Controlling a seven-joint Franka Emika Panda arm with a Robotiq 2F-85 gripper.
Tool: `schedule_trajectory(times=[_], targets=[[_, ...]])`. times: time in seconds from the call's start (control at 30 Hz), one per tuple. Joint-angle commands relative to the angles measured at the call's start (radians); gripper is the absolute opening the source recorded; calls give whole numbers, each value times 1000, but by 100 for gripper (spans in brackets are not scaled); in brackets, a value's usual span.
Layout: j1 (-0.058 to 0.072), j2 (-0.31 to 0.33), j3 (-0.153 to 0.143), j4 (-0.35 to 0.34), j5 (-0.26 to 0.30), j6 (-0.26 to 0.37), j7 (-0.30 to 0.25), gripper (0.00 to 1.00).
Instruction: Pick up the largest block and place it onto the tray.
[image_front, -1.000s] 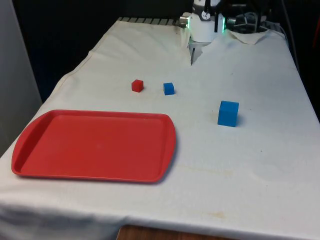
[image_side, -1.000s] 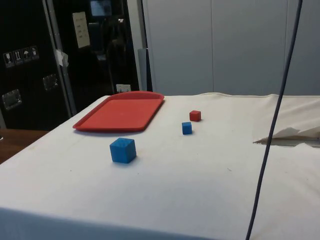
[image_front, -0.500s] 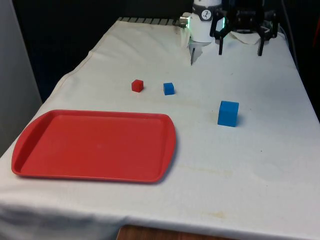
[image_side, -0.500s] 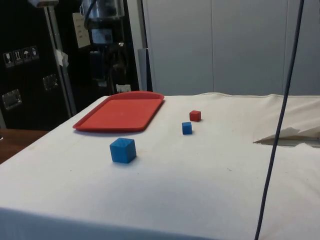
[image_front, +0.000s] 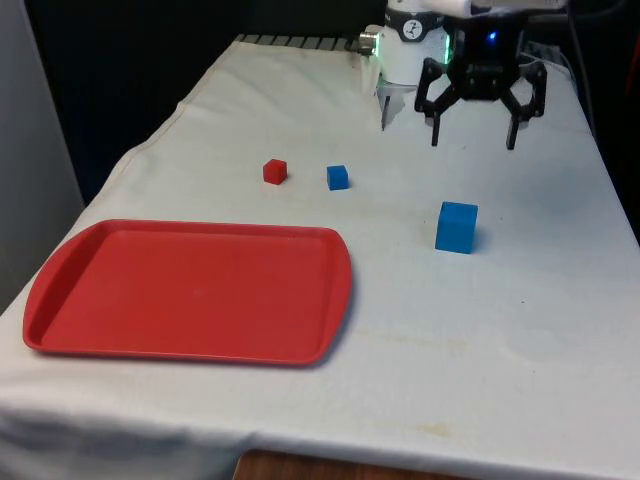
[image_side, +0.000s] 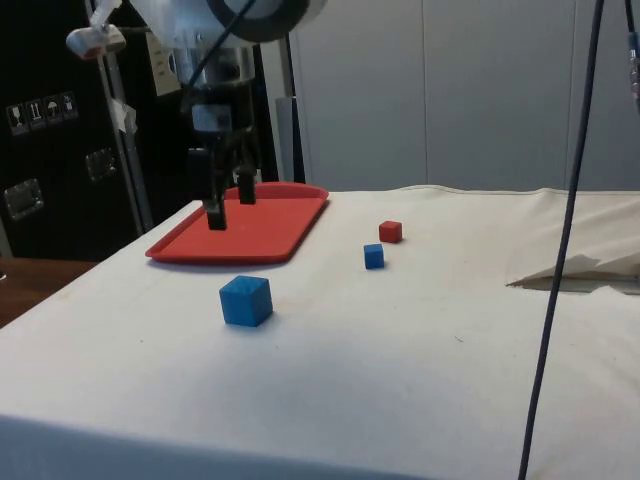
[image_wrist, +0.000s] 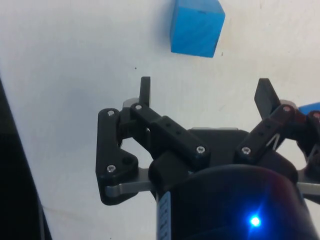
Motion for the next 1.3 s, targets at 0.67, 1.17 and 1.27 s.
schedule_trajectory(times=[0.67,1.17,1.27], targets=[[-14,93,0,-2,5,74,5,100],[-23,183,9,22,46,146,3,100],[-23,193,9,23,50,155,3,100]])
